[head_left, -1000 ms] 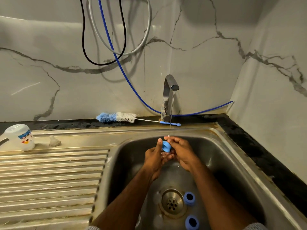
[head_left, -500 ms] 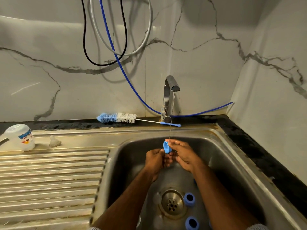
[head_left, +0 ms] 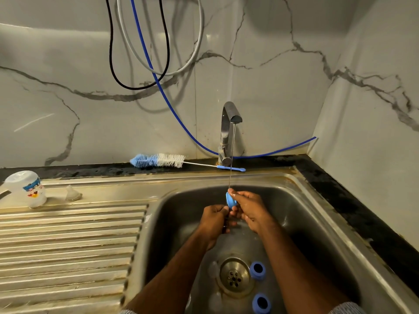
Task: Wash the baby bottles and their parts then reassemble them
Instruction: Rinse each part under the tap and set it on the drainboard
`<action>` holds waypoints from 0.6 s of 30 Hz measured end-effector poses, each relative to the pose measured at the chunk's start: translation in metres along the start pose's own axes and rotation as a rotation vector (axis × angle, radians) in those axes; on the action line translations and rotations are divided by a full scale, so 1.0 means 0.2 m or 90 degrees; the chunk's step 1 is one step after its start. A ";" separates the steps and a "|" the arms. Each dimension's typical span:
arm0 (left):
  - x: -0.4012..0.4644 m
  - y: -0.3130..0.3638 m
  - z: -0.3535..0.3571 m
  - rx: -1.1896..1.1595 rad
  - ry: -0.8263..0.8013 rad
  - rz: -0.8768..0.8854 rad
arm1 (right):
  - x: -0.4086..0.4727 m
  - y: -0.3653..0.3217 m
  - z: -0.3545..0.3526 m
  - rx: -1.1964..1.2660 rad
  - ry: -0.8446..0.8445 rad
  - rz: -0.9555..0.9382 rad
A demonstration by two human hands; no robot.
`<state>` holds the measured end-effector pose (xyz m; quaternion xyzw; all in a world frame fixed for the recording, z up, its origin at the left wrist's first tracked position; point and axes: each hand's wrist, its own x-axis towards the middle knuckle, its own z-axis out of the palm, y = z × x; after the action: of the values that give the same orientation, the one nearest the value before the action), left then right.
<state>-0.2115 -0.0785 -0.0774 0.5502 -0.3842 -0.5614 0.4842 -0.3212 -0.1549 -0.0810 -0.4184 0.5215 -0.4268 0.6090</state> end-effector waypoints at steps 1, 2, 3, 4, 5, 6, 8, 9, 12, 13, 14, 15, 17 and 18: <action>0.00 0.00 0.00 0.004 0.001 0.000 | 0.00 0.00 0.00 -0.005 0.002 0.012; 0.00 0.00 0.00 0.007 0.002 0.000 | -0.01 -0.01 -0.01 -0.010 0.004 0.024; 0.00 0.00 0.01 0.011 0.004 -0.001 | -0.01 -0.01 -0.01 -0.013 0.006 0.034; 0.00 0.00 0.00 0.014 0.006 -0.002 | -0.01 0.00 -0.01 -0.013 0.006 0.041; 0.00 -0.01 0.00 0.014 0.007 -0.004 | -0.01 0.00 -0.01 -0.012 0.004 0.045; 0.00 -0.01 0.00 0.014 0.009 -0.005 | -0.01 -0.01 -0.01 -0.010 0.002 0.047; 0.00 -0.01 -0.01 0.014 0.015 -0.002 | -0.02 -0.01 0.00 0.002 -0.005 0.050; 0.00 -0.01 -0.01 0.013 0.020 0.001 | -0.02 -0.01 0.00 0.014 -0.010 0.055; 0.01 -0.02 -0.01 -0.001 0.038 0.009 | -0.02 -0.01 -0.01 0.066 -0.026 0.082; 0.01 -0.02 -0.01 -0.004 0.044 0.013 | -0.02 -0.01 -0.01 0.075 -0.033 0.084; 0.01 -0.02 -0.01 -0.005 0.050 0.020 | -0.02 -0.01 -0.01 0.078 -0.041 0.081; 0.01 -0.02 -0.01 -0.003 0.059 0.027 | -0.01 -0.01 -0.01 0.074 -0.049 0.073; 0.02 -0.03 -0.01 0.011 0.077 0.037 | -0.02 -0.02 -0.01 0.059 -0.060 0.062; 0.02 -0.03 -0.01 0.017 0.083 0.038 | -0.02 -0.02 -0.01 0.052 -0.064 0.060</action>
<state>-0.2099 -0.0814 -0.0848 0.5802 -0.3754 -0.5043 0.5178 -0.3239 -0.1529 -0.0757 -0.3890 0.4915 -0.3968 0.6706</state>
